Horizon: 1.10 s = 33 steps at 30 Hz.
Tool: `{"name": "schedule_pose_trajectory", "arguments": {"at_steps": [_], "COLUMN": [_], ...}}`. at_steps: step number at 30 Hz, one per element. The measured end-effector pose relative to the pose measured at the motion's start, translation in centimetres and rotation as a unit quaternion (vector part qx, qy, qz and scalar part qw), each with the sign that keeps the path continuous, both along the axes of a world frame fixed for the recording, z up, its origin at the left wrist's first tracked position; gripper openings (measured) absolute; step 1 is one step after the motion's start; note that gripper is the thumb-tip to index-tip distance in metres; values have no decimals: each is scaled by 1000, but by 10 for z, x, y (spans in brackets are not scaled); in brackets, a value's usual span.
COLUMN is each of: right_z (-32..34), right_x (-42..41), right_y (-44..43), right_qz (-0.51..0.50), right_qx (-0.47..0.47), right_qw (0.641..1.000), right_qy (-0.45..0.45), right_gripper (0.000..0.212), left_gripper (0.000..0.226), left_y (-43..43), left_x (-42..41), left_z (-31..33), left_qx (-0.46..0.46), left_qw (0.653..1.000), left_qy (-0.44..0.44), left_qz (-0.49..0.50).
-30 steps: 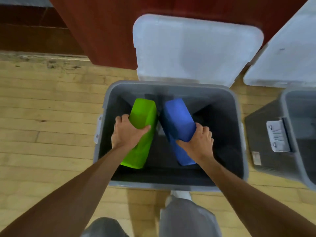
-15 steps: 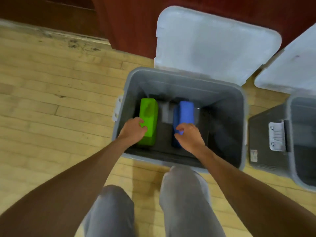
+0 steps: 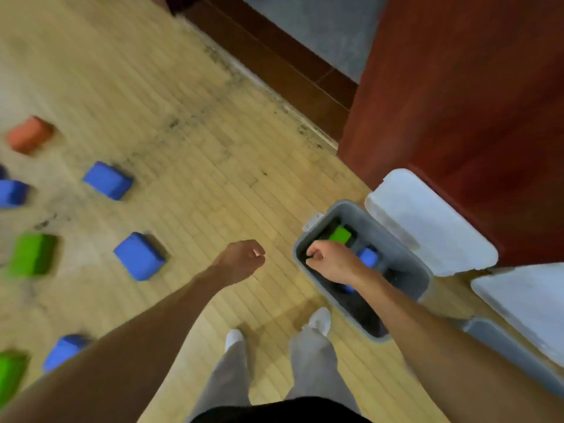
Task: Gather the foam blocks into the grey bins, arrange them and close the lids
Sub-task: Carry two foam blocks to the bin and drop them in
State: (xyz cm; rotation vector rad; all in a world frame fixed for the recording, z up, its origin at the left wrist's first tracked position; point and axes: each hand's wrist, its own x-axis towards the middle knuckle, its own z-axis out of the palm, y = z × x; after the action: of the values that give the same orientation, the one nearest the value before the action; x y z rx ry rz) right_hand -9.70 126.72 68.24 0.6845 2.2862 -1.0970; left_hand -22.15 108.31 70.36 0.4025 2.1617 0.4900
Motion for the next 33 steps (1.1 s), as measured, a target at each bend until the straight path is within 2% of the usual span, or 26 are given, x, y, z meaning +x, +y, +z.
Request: {"name": "schedule_pose_trajectory", "arguments": {"at_steps": [4, 7, 11, 14, 20, 26, 29, 33], "right_z": [37, 45, 26, 10, -8, -23, -24, -38], "right_x": [-41, -56, -55, -53, -56, -78, -110, -162], "right_y": [-46, -94, -173, -240, -365, -467, -519, -582], "right_qz": [69, 83, 134, 174, 173, 235, 276, 332], "right_qx": [-13, -29, -29, -28, -32, 2, 8, 9], "right_qw": [997, 996, 990, 983, 980, 966, 955, 934], "right_qy": [25, 23, -23, -51, -92, -107, -112, -129], "right_gripper": [12, 19, 11, 16, 9, 9, 10, 13], "left_gripper": [14, 11, 17, 19, 19, 20, 21, 23], "left_y": [-82, -164, -287, -374, -523, -612, -646, -685], "left_x": [-1, 16, 71, 119, 201, 239, 230, 197], "left_z": [50, 59, 41, 19, -6, -19, -24, -33], "left_qx": [28, 59, 99, 115, 99, 93, 96, 77], "left_qw": [989, 963, 892, 833, 730, 638, 608, 598], "left_qy": [53, 53, 5, -29, -74, -86, -90, -87], "left_qz": [134, 258, 440, 540, 672, 759, 783, 793]}}
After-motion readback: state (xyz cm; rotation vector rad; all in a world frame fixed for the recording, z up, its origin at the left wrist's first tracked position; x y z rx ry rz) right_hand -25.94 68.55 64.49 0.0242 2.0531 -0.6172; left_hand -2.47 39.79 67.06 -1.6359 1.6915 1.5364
